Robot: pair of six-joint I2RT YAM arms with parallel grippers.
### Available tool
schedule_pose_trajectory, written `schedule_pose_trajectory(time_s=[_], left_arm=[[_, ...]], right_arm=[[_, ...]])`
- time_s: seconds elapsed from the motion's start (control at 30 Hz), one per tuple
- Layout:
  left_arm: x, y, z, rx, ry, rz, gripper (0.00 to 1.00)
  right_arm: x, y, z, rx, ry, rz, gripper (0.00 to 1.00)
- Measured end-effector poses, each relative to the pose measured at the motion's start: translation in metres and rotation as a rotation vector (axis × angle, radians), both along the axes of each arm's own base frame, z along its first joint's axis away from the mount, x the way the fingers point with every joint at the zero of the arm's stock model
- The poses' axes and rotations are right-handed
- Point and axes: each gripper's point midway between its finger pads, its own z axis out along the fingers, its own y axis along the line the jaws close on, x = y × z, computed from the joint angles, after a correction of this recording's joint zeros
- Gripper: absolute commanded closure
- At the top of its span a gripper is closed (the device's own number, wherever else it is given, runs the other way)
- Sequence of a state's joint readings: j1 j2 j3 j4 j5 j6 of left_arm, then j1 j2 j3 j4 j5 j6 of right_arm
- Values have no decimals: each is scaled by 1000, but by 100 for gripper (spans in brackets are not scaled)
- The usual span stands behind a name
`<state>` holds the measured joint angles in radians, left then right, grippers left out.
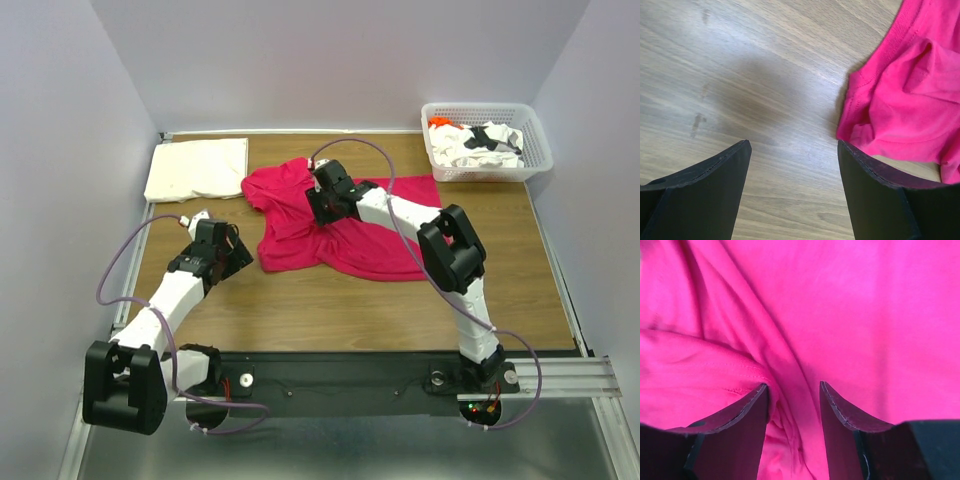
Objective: Fold and stack the t-shirts
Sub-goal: Flatten the tshirt out
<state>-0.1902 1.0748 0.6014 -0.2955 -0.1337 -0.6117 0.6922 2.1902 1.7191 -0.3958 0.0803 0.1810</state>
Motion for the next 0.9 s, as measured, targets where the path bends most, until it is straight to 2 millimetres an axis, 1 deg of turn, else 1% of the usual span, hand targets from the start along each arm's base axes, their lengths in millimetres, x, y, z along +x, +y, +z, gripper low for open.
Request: schedule_pose_trajectory(time_s=[0.07,0.17,0.2,0.33,0.4,0.5,0.6,0.7,0.73,0.77,0.83,0.87,0.9], left_arm=[[1,-5,-2,-19,5,-18,16],[3,-14,-3,-47,8,-48,15],[4,-19,-3,-60,2,-66,15],[8,-31,-2,-88,-13,-108,15],[10,-37,-5,-100,-5,-128,17],[10,-45,-15,-107,22,-153,22],[10,-51,-28,-108,62,-177,27],[8,-54,-39,-103,103,-188,33],[11,-55,-42,-98,115,-190,35],[14,-56,-41,-98,112,-191,40],[21,-58,-41,-95,104,-195,48],[22,-58,-43,-87,111,-198,56],[23,-57,-45,-81,117,-195,60]], right_arm=[[-2,4,13,39,0,17,49],[-10,10,34,87,-9,47,49],[-15,10,43,99,-13,56,49],[-28,5,63,117,-34,67,49],[-34,0,68,116,-40,66,50],[-46,-15,63,91,-31,49,52],[-66,-43,48,43,6,7,54],[-80,-74,34,20,47,-56,55],[-85,-90,29,9,66,-91,55],[-90,-109,24,4,87,-140,57],[-93,-140,21,2,102,-220,57],[-96,-155,19,6,109,-264,57],[-100,-173,18,10,119,-315,57]])
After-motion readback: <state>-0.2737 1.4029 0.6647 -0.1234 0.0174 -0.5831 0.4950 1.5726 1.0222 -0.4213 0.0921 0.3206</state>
